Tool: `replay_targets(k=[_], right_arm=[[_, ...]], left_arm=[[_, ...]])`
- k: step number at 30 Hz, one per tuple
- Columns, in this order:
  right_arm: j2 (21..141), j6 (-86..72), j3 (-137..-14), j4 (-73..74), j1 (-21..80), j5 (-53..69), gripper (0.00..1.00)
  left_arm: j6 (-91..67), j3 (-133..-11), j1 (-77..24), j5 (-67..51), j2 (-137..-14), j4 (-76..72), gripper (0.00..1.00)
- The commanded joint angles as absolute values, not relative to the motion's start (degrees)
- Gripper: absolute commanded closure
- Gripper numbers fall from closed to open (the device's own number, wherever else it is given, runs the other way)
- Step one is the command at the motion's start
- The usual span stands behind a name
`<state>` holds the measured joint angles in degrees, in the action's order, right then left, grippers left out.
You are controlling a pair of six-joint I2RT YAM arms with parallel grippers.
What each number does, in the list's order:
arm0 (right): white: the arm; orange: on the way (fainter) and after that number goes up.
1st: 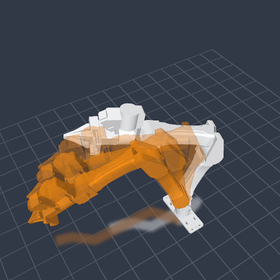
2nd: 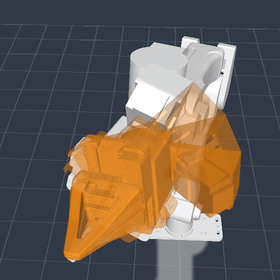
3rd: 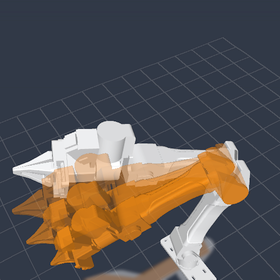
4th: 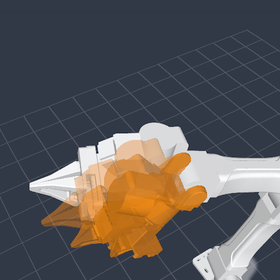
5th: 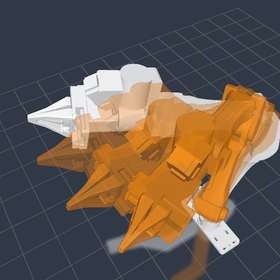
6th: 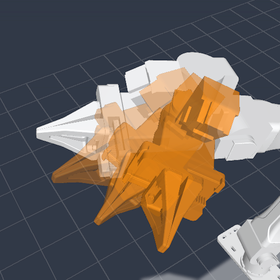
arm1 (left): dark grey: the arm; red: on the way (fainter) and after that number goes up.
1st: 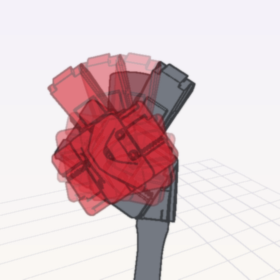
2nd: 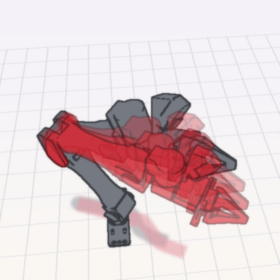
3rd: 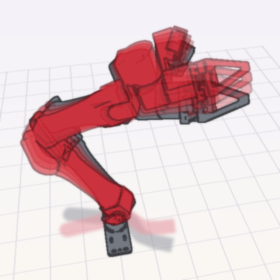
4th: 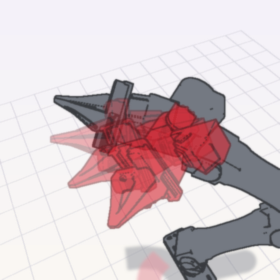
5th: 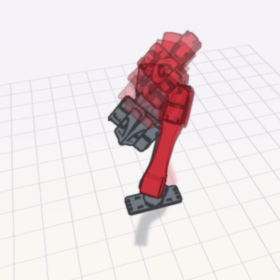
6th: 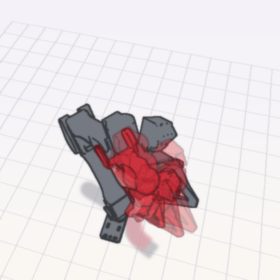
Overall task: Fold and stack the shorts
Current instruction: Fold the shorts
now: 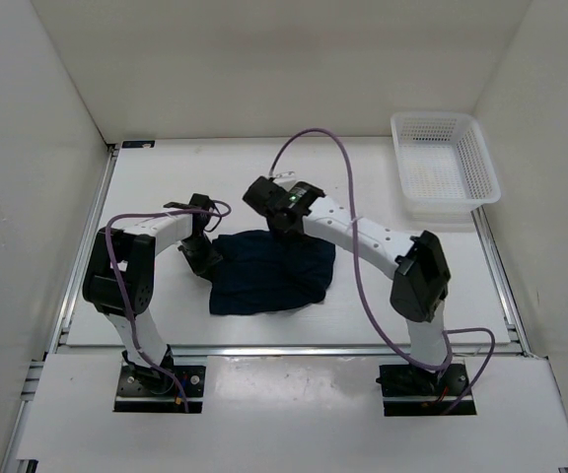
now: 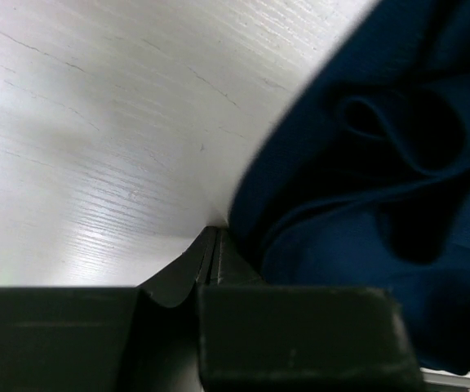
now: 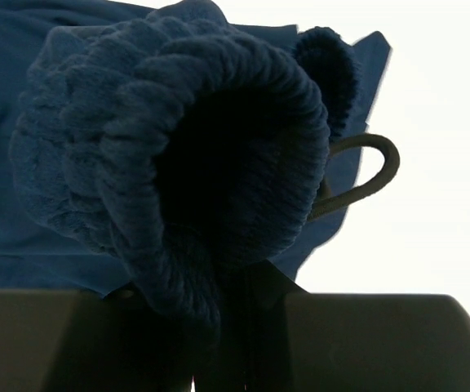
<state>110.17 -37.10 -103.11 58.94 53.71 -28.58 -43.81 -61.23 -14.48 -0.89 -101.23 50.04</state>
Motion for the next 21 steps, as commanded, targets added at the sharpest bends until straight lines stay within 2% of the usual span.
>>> replay_targets(k=[1, 8, 9, 10, 11, 13, 14, 18, 21], right_arm=[[114.5, -38.5, -109.8, 60.5, 55.5, -30.1, 1.0], [122.1, -39.5, -120.1, 59.9, 59.2, -27.0, 1.0], [122.7, -39.6, -121.2, 58.5, 59.2, -25.3, 0.97], [122.7, -38.5, -121.2, 56.4, 59.2, -23.2, 0.92], [122.0, -37.5, -120.2, 50.3, 59.2, -17.3, 0.71], [119.5, -35.7, -117.6, 44.8, 59.2, -11.2, 0.45], [118.7, -35.7, -117.1, 41.6, 59.2, -9.3, 0.27], [114.0, -34.2, -113.6, 38.0, 59.2, -4.7, 0.25], [107.9, -33.7, -104.8, 34.0, 59.2, -4.0, 0.24]], left_arm=[[-44.7, -60.8, -14.8, -0.8, -100.2, 48.4, 0.9], [-45.8, -60.8, -14.8, -0.8, -100.2, 48.4, 0.9], [-45.8, -60.8, -14.8, -0.8, -99.6, 48.4, 0.9], [-45.8, -60.8, -14.8, -0.8, -99.6, 48.4, 0.9], [-45.8, -60.8, -14.8, -0.8, -98.4, 48.4, 0.9], [-45.8, -60.8, -12.3, -0.8, -96.5, 51.5, 0.9], [-44.4, -60.8, -11.2, 0.0, -93.3, 52.7, 0.9], [-40.1, -64.8, -3.6, 3.1, -84.7, 59.8, 0.9], [-36.9, -69.3, 2.3, 3.1, -80.0, 63.4, 0.9]])
